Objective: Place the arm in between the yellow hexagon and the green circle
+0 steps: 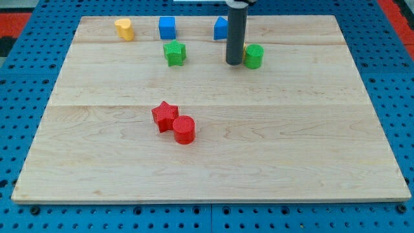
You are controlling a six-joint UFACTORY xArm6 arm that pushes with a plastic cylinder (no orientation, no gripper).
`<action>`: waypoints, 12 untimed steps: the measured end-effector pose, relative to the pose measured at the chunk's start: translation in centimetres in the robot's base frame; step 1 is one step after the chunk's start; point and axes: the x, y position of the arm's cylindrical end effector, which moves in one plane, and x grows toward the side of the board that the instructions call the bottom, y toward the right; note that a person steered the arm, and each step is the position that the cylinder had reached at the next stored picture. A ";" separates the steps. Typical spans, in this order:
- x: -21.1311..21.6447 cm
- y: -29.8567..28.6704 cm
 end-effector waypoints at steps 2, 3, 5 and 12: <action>1.4 -1.3; -0.3 -4.0; -3.8 -2.0; -3.9 2.6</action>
